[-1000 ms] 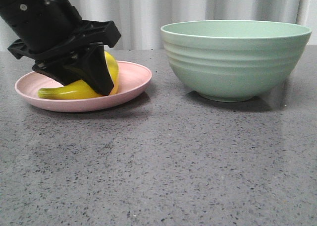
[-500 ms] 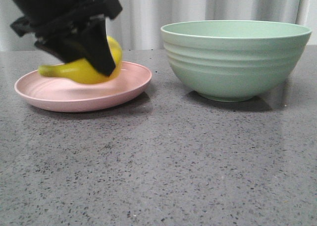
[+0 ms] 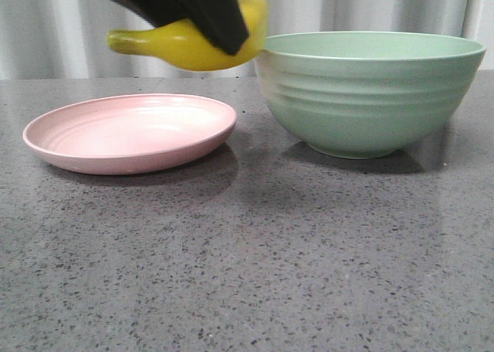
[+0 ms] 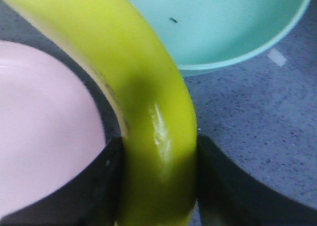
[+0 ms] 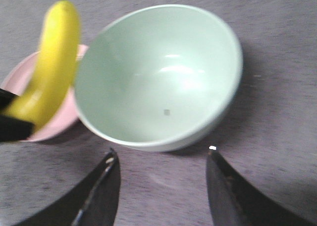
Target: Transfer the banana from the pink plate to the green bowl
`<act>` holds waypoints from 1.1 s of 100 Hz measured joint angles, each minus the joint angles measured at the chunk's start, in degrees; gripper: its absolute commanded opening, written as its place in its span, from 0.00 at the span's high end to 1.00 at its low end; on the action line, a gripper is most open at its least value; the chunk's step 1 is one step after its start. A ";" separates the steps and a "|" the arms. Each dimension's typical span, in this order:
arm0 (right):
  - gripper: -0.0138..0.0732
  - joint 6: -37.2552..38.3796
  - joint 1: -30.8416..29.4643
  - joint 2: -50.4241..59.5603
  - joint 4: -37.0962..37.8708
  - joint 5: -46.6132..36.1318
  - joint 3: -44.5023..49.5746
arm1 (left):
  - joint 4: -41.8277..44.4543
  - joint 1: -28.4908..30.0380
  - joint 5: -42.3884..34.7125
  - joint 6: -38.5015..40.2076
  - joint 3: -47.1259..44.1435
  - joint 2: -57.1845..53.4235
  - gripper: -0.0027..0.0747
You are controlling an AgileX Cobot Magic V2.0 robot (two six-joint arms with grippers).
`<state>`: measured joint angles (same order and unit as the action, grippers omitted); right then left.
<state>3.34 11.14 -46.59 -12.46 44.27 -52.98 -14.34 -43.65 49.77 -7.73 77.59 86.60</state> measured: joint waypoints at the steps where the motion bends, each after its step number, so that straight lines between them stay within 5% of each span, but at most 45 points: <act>1: 0.45 0.00 0.38 -0.42 -0.41 0.14 -0.36 | -0.02 -0.42 0.00 0.00 0.00 -0.17 0.99; 32: 0.45 0.00 7.75 -17.36 -5.20 -1.91 -11.64 | 0.25 -7.17 1.63 -0.09 0.00 -3.28 0.99; 82: 0.45 0.00 8.38 -31.26 -11.32 -6.20 -16.35 | 0.48 -10.45 2.02 -0.09 0.00 -3.28 0.99; 97: 0.67 0.00 8.51 -31.82 -12.36 -6.20 -16.47 | 0.48 -10.45 1.92 -0.09 0.00 -3.28 0.97; 110: 0.88 0.38 8.51 -31.82 -12.78 -6.40 -16.65 | 0.48 -10.45 1.55 0.02 0.00 -3.28 0.79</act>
<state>3.72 19.65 -78.41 -25.24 37.87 -69.63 -13.86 -54.10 51.33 -7.71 77.59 83.32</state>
